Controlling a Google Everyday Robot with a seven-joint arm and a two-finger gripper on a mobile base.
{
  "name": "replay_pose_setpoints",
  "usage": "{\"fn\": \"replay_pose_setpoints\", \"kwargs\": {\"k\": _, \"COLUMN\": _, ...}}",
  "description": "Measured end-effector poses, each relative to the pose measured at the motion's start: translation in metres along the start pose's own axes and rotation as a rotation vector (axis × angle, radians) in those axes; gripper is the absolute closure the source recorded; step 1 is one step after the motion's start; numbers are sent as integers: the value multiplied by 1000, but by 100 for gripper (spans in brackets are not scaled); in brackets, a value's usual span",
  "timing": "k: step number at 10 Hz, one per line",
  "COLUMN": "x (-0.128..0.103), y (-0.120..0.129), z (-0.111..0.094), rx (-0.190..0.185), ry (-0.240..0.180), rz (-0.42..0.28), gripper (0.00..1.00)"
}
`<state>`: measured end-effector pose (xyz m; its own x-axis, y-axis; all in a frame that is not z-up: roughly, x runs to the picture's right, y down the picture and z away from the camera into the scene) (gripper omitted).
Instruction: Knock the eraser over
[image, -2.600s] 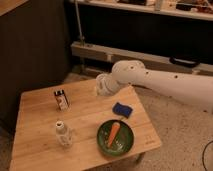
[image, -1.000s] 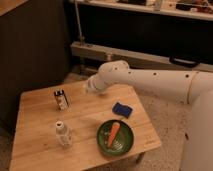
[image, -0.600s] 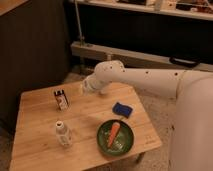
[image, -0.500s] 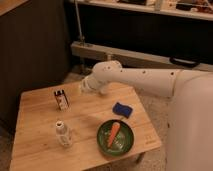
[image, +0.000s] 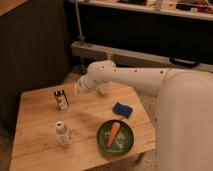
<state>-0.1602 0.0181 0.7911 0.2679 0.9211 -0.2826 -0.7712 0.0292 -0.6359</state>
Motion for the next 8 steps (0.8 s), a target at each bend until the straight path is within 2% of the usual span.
{"fn": "replay_pose_setpoints", "kwargs": {"k": 8, "x": -17, "y": 8, "z": 22, "rx": -18, "ry": -6, "rz": -10, "gripper": 100}}
